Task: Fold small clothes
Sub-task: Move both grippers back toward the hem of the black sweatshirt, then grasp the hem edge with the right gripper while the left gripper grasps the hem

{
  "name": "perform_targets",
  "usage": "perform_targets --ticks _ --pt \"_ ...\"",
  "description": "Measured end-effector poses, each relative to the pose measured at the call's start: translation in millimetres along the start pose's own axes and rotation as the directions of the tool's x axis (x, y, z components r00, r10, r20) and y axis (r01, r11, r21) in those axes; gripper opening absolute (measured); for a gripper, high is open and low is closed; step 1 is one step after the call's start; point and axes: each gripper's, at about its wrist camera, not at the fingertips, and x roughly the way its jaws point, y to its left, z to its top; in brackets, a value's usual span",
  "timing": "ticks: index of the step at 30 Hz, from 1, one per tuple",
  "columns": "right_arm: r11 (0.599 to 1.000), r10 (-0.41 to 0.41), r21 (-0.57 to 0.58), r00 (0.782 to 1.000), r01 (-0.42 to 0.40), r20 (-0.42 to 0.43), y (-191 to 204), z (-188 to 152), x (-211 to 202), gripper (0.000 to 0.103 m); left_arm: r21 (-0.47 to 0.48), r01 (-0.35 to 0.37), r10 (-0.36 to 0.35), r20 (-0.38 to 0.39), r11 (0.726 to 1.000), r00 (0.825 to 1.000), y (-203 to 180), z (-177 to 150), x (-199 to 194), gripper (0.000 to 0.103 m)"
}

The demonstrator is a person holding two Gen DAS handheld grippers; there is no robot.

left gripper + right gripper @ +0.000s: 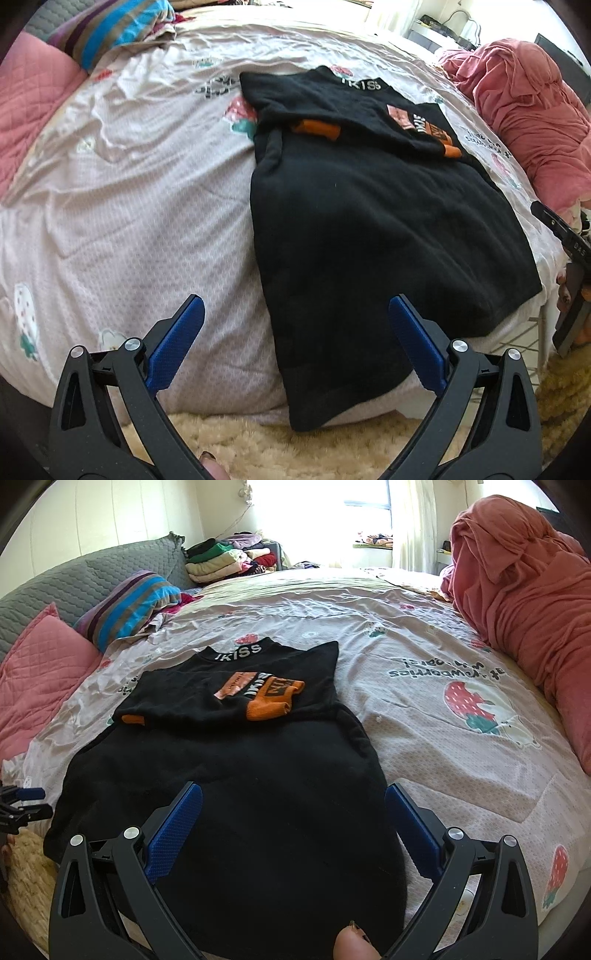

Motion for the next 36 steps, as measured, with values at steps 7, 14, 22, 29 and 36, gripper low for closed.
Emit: perform_targets --ticks 7,14,22,29,36 --pt "1.0 -0.017 0.007 1.0 0.017 -0.009 -9 -6 -5 0.099 -0.046 0.082 -0.085 -0.058 0.996 0.995 5 -9 3 0.082" --pt "1.0 -0.02 -0.007 0.999 0.019 -0.04 -16 -19 -11 0.098 -0.057 0.152 -0.158 -0.139 0.987 0.978 5 -17 15 0.061" --pt "0.998 0.027 -0.047 0.988 -0.034 -0.153 -22 -43 -17 0.098 0.004 0.163 -0.16 -0.194 0.987 0.968 -6 -20 24 0.054" --pt "0.996 0.066 -0.045 0.969 -0.079 -0.24 -30 -58 -20 0.098 0.031 0.141 -0.131 -0.217 0.99 0.967 -13 -18 32 0.055" --pt "0.994 0.113 0.042 0.942 -0.104 -0.317 -49 -70 -8 0.07 -0.004 0.163 -0.16 -0.226 0.987 0.961 -7 -15 34 0.056"
